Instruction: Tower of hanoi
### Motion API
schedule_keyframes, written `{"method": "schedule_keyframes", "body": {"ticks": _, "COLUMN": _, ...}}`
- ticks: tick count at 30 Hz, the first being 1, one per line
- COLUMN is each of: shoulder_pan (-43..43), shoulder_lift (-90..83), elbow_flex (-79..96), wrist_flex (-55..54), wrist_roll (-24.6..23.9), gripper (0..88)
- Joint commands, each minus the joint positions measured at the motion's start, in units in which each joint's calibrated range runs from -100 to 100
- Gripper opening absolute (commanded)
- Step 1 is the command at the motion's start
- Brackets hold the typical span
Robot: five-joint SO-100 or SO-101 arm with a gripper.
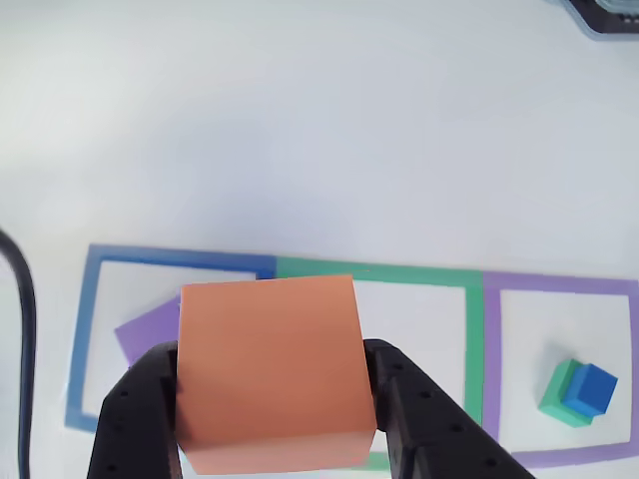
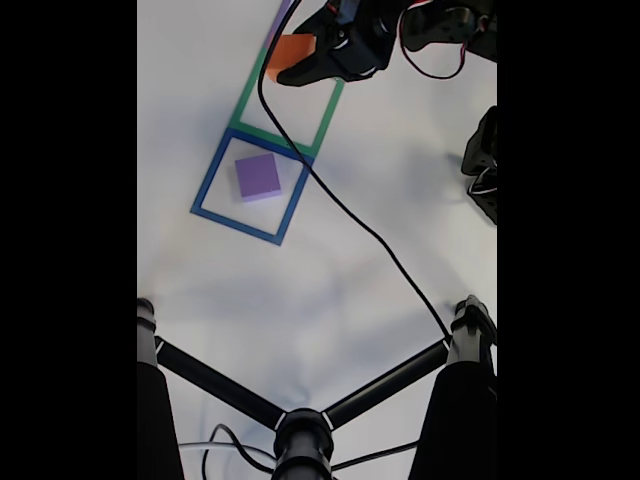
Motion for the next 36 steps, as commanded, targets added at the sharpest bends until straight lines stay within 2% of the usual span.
{"method": "schedule_keyframes", "body": {"ticks": 1, "shoulder_pan": -4.2, "shoulder_lift": -4.9, "elbow_flex": -10.8, "wrist_flex": 11.7, "wrist_roll": 0.0, "gripper": 10.1}}
{"method": "schedule_keyframes", "body": {"ticks": 9, "shoulder_pan": -8.8, "shoulder_lift": -9.3, "elbow_flex": -13.5, "wrist_flex": 20.4, "wrist_roll": 0.0, "gripper": 9.8}}
{"method": "schedule_keyframes", "body": {"ticks": 15, "shoulder_pan": -8.6, "shoulder_lift": -9.3, "elbow_flex": -5.7, "wrist_flex": 14.3, "wrist_roll": 0.0, "gripper": 9.5}}
{"method": "schedule_keyframes", "body": {"ticks": 18, "shoulder_pan": -8.2, "shoulder_lift": -9.3, "elbow_flex": 3.0, "wrist_flex": 5.3, "wrist_roll": 0.0, "gripper": 9.5}}
{"method": "schedule_keyframes", "body": {"ticks": 27, "shoulder_pan": -9.1, "shoulder_lift": -4.1, "elbow_flex": 32.4, "wrist_flex": -37.1, "wrist_roll": 0.0, "gripper": 9.4}}
{"method": "schedule_keyframes", "body": {"ticks": 36, "shoulder_pan": -12.7, "shoulder_lift": 13.9, "elbow_flex": 41.6, "wrist_flex": -68.1, "wrist_roll": 0.0, "gripper": 9.2}}
